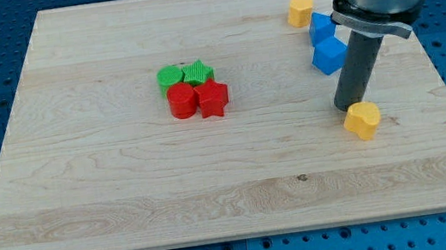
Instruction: Push the yellow heart diagonal to the red star
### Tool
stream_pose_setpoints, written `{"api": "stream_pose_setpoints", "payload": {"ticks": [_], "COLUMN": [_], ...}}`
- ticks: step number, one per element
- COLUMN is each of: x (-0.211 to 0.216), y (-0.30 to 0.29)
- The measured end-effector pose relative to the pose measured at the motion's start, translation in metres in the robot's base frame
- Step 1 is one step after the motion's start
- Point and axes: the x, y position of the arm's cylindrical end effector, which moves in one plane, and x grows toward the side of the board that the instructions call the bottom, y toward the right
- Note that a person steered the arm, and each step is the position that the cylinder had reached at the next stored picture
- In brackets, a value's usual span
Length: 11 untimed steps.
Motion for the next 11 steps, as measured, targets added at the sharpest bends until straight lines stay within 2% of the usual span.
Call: {"api": "stream_pose_setpoints", "payload": {"ticks": [2, 3, 4, 6, 7, 9, 11], "x": [0.005, 0.027, 0.030, 0.007, 0.009, 0.016, 0.042], "y": [-0.033, -0.022, -0.009, 0.000, 0.029, 0.034, 0.045]}}
